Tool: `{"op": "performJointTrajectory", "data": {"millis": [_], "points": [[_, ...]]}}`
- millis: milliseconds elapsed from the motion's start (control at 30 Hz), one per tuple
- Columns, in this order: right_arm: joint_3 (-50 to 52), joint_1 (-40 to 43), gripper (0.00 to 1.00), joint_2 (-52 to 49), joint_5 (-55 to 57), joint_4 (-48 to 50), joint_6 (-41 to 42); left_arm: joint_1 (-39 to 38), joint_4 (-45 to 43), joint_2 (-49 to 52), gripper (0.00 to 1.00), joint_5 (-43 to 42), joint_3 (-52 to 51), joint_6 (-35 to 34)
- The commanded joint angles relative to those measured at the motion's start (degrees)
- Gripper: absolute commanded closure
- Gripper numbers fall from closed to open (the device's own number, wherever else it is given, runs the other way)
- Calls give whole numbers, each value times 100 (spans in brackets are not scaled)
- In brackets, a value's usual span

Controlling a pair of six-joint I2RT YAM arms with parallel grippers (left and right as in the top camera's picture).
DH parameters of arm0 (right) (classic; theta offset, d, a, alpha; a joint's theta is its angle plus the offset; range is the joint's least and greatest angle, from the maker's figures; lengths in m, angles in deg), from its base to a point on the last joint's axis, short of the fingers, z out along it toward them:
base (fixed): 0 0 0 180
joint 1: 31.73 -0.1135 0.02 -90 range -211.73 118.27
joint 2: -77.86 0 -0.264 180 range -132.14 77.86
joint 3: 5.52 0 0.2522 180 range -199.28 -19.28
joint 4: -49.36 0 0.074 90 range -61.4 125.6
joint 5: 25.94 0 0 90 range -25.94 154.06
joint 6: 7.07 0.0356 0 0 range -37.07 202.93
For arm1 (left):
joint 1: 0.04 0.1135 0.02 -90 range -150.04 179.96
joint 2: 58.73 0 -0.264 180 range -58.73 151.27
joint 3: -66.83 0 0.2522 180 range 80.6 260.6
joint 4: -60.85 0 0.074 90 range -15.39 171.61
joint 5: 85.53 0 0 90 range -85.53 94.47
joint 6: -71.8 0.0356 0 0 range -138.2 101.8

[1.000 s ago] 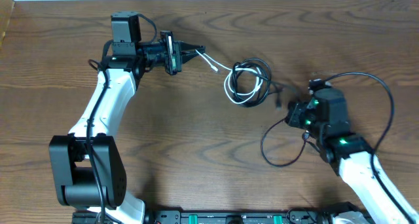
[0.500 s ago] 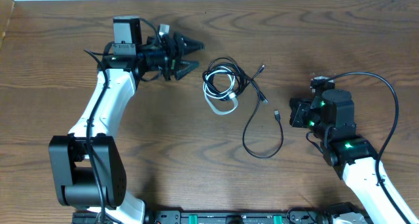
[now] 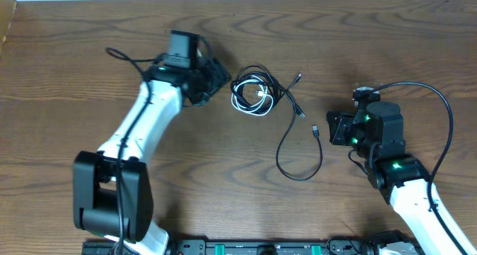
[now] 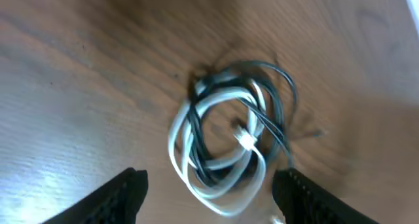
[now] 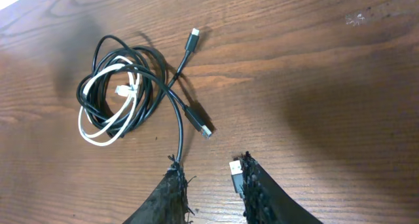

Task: Untangle cables
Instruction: 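Lower the open left gripper onto the cable bundle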

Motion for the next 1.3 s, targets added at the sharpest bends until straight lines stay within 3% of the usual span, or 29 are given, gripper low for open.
{"op": "performJointTrajectory", "data": {"millis": [0, 167, 433, 733, 1067, 1167, 1267], "points": [[-28, 13, 71, -44, -2, -7, -52, -505, -140, -83, 33, 1989, -13, 146], [-28, 13, 71, -116, 0, -7, -52, -890, -439, 17, 33, 2835, -13, 144], [-28, 13, 69, -205, -2, -4, -52, -975, -627, 476, 33, 2841, -15, 125], [-28, 13, 66, -219, 0, -7, -52, -986, -629, 931, 33, 1665, -15, 433], [-28, 13, 63, -219, -2, -11, -52, -992, -789, 1482, 34, 1410, -17, 557], [-28, 13, 63, -219, -2, -11, -52, -1001, -872, 1613, 37, 1397, -17, 557], [-28, 13, 63, -219, -4, -52, -52, -1001, -885, 1731, 51, 1397, -17, 557]]}}
